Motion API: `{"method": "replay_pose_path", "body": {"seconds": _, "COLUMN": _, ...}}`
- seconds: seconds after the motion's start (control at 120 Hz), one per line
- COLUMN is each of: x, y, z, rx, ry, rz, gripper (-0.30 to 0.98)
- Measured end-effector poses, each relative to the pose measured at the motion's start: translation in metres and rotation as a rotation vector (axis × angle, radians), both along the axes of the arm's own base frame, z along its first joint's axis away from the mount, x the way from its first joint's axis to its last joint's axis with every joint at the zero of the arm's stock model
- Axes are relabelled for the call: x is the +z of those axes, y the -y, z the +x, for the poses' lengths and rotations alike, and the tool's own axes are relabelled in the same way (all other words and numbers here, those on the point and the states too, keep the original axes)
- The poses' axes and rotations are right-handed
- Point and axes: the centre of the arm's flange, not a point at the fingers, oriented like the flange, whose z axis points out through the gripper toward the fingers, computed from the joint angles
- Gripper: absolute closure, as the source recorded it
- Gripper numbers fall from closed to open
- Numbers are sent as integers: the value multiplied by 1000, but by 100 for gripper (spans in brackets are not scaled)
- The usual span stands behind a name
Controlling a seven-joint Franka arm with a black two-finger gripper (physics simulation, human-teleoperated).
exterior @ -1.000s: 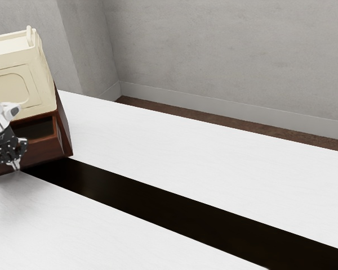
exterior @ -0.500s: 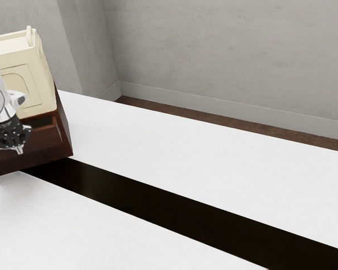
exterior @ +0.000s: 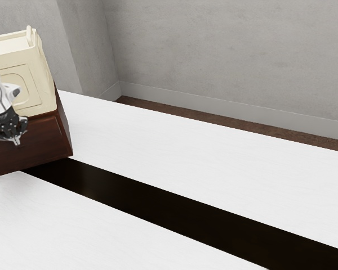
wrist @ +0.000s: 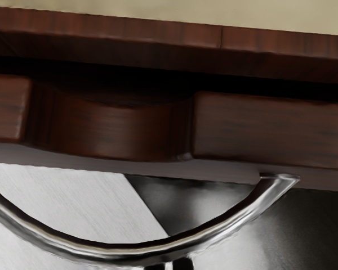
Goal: Push the drawer handle with one arm to close the drawer
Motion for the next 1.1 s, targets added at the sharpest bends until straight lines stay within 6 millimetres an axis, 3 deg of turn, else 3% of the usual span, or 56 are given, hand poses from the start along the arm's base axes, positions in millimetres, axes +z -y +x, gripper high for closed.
{"method": "replay_pose_path", "body": {"seconds": 0.217, "x": 2, "y": -13, "z": 5, "rx": -10, "ry": 3, "rz": 12, "gripper": 79}}
{"method": "replay_pose_path", "body": {"seconds": 0.392, "x": 3, "y": -25, "z": 1, "rx": -136, "ry": -22, "rz": 36, "gripper": 79}}
{"method": "replay_pose_path", "body": {"seconds": 0.5, "x": 7, "y": -17, "z": -2, "rx": -150, "ry": -14, "rz": 27, "gripper": 79}}
{"method": "replay_pose_path", "body": {"seconds": 0.6, "x": 39, "y": 33, "z": -43, "rx": -165, "ry": 15, "rz": -27, "gripper": 79}}
{"method": "replay_pose_path", "body": {"seconds": 0.65, "x": 81, "y": 70, "z": -57, "rx": -204, "ry": 41, "rz": -33, "gripper": 79}}
{"method": "replay_pose_path", "body": {"seconds": 0.708, "x": 125, "y": 146, "z": -38, "rx": -340, "ry": 33, "rz": -23, "gripper": 79}}
{"method": "replay_pose_path", "body": {"seconds": 0.767, "x": 156, "y": 216, "z": -14, "rx": -473, "ry": 7, "rz": -23, "gripper": 79}}
{"method": "replay_pose_path", "body": {"seconds": 0.842, "x": 192, "y": 273, "z": 12, "rx": -589, "ry": -17, "rz": -27, "gripper": 74}}
{"method": "replay_pose_path", "body": {"seconds": 0.933, "x": 230, "y": 292, "z": 26, "rx": -624, "ry": -41, "rz": -36, "gripper": 53}}
{"method": "replay_pose_path", "body": {"seconds": 1.1, "x": 248, "y": 295, "z": 19, "rx": -626, "ry": -103, "rz": -61, "gripper": 25}}
